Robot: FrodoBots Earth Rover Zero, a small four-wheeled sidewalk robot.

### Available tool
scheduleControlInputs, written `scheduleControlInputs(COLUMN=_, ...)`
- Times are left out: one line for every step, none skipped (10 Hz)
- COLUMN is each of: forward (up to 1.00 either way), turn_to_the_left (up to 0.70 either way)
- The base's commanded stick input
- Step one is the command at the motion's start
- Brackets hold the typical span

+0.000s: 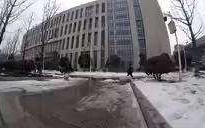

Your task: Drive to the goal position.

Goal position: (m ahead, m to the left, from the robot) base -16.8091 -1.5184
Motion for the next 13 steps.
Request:
scheduleControlInputs(forward=0.0, turn_to_the_left=0.0)
scheduleControlInputs(forward=0.0, turn_to_the_left=0.0)
scheduleControlInputs(forward=0.0, turn_to_the_left=0.0)
scheduleControlInputs(forward=0.0, turn_to_the_left=0.0)
scheduleControlInputs(forward=0.38, turn_to_the_left=0.0)
scheduleControlInputs(forward=0.7, turn_to_the_left=0.0)
scheduleControlInputs(forward=0.7, turn_to_the_left=0.0)
scheduleControlInputs(forward=0.7, turn_to_the_left=0.0)
scheduleControlInputs(forward=0.7, turn_to_the_left=0.0)
scheduleControlInputs(forward=0.7, turn_to_the_left=0.0)
scheduleControlInputs(forward=0.7, turn_to_the_left=0.0)
scheduleControlInputs(forward=0.7, turn_to_the_left=0.0)
scheduleControlInputs(forward=0.7, turn_to_the_left=0.0)
